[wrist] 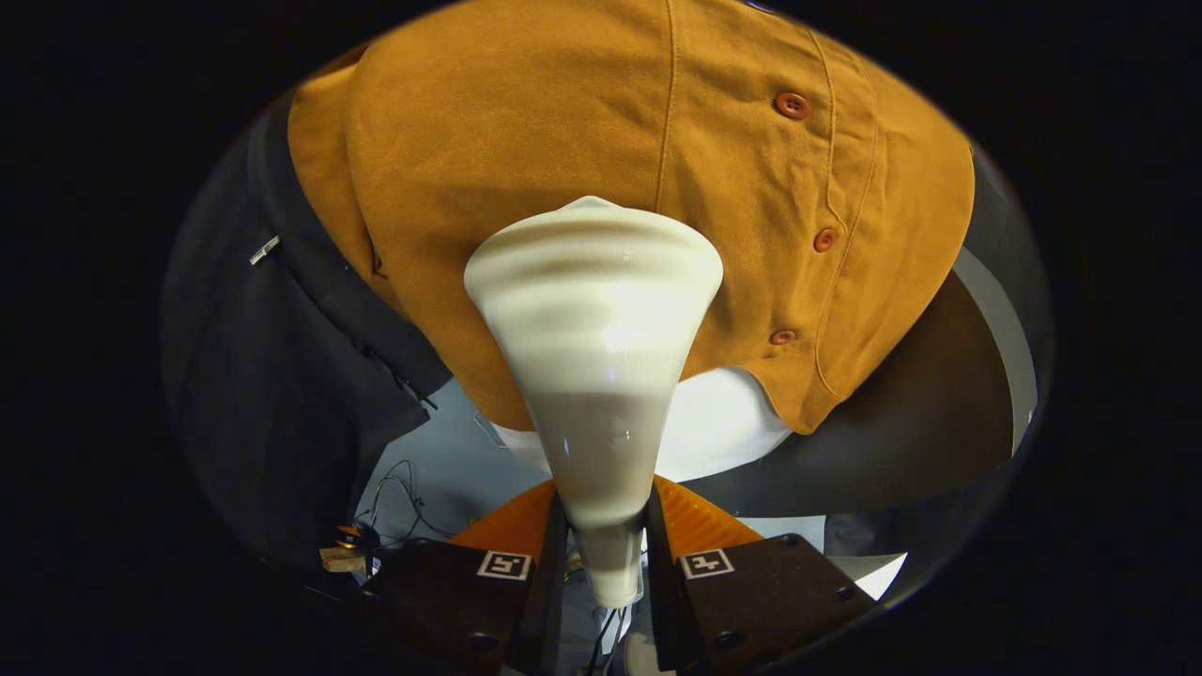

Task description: Iron the clothes twice with a garment steamer, once on the left side and once on the right side.

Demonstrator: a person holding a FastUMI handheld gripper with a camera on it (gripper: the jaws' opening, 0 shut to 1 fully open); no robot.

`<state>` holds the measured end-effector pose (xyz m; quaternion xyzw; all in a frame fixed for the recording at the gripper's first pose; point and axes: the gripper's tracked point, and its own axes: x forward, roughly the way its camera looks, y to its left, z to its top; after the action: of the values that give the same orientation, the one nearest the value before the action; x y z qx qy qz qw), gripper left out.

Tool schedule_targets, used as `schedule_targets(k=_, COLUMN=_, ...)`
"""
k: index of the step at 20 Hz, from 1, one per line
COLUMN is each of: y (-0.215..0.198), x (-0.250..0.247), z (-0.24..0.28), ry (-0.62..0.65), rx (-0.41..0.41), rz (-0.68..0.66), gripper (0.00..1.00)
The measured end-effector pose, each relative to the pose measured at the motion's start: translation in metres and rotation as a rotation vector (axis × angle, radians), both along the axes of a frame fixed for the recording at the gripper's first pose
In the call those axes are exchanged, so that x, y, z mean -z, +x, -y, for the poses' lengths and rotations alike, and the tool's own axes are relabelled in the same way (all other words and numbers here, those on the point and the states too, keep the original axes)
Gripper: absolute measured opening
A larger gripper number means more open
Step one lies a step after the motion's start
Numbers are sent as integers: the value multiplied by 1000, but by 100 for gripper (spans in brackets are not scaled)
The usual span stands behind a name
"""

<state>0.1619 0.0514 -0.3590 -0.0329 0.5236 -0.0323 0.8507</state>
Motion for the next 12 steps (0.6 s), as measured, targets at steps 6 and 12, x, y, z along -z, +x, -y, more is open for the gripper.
schedule_targets(k=6, y=27, x=-53, z=6, ry=0, rx=-10, rz=164, gripper=43)
schedule_targets(k=12, y=56, x=-140, z=15, ry=11, rx=-26, rz=411, gripper=42)
